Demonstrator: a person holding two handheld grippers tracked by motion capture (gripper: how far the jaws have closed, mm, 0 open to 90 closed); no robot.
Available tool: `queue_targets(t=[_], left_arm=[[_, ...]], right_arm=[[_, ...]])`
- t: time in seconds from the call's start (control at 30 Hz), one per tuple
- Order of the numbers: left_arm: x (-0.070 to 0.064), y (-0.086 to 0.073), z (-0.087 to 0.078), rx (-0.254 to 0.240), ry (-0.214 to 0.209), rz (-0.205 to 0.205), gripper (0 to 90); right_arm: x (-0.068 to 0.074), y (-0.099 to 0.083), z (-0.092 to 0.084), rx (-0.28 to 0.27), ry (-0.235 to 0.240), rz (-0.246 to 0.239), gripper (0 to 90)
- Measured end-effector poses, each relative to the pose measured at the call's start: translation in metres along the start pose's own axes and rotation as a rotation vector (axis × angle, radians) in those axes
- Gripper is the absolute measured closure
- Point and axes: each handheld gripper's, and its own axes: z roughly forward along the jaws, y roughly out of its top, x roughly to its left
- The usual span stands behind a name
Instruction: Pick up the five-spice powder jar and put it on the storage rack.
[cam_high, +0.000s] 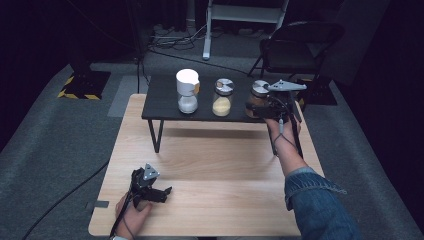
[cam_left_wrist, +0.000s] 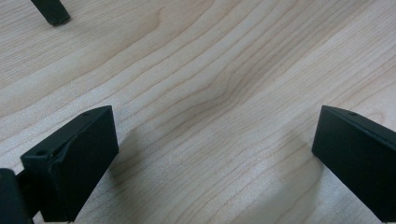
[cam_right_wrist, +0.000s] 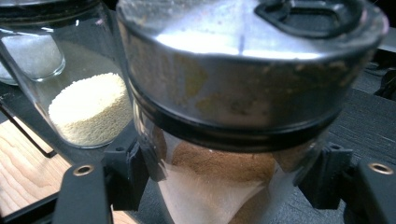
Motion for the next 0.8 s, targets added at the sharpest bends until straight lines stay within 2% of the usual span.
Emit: queue_targets(t=[0.07, 0.13, 0.27, 0.33, 0.53, 0.6, 0.8], left_arm=[[0.000, 0.000, 0.000, 0.000, 0.000, 0.000, 0.3], [0.000, 0.000, 0.000, 0.000, 0.000, -0.001, 0.3], [0.000, 0.000, 0.000, 0.000, 0.000, -0.001, 0.3], [0.000, 0.000, 0.000, 0.000, 0.000, 0.000, 0.3], [0.000, 0.000, 0.000, 0.000, 0.000, 0.000, 0.3], [0.000, 0.000, 0.000, 0.000, 0.000, -0.001, 0.3], [0.000, 0.000, 0.000, 0.000, 0.000, -0.001, 0.3]], right_arm=[[-0.001, 0.000, -0.001, 0.001, 0.004, -0.012, 26.7], [0.001, -0.003, -0.003, -0.014, -0.005, -0.016, 15.1], [-0.001, -0.011, -0.012, -0.044, -0.003, -0.014, 7.6], [-0.002, -0.016, -0.018, -0.056, 0.001, -0.003, 6.6], [0.001, -0.028, -0.033, -0.075, -0.013, -0.018, 4.9], [0.001, -0.039, -0.041, -0.089, -0.002, -0.016, 4.9], [0.004, -0.060, -0.052, -0.077, 0.011, -0.033, 4.7]])
